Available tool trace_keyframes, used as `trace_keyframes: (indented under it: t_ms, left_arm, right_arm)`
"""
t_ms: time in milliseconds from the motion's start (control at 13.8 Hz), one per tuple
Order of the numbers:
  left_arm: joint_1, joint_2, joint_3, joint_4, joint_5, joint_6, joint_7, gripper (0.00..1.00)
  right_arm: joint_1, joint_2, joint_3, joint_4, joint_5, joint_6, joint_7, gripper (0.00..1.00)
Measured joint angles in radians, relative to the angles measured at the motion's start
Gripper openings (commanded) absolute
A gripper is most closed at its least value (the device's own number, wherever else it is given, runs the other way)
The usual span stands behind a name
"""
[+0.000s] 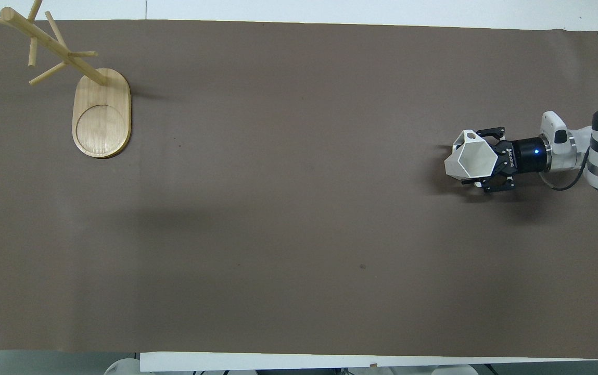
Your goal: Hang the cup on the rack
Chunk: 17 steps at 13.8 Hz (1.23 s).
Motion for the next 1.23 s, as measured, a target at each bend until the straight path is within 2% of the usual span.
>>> trace_keyframes:
  t_ms: [290,435,580,725,942,1087,1232]
  left_arm:
    - [0.000,0.000,0.000,0.000,0.000,0.000,0.000,1.00]
    - [0.001,0.000,0.000,0.000,0.000,0.000,-0.012,1.00]
    - [-0.017,-0.002,-0.006,-0.011,0.000,0.016,-0.077,1.00]
    - [-0.112,-0.024,-0.011,-0.077,-0.001,0.107,-0.230,1.00]
    - [-0.331,-0.060,-0.024,-0.211,0.001,0.285,-0.540,1.00]
    - [-0.440,-0.044,-0.027,-0.243,0.002,0.374,-0.699,1.00]
    - [-0.498,-0.002,-0.028,-0.228,0.002,0.418,-0.781,1.00]
  right_arm:
    - [0.108,-0.031,0.003,0.000,0.107,0.034,0.062,0.27]
    - [0.221,-0.082,0.006,0.001,0.215,0.104,0.165,0.27]
    - [0.380,-0.140,0.009,0.001,0.333,0.231,0.306,0.28]
    - [0.551,-0.188,0.010,0.001,0.443,0.418,0.423,0.28]
    - [0.754,-0.233,0.010,0.001,0.546,0.660,0.509,0.29]
    - [0.815,-0.246,0.009,0.000,0.551,0.731,0.531,0.29]
    - [0.822,-0.247,0.007,-0.003,0.551,0.736,0.532,0.29]
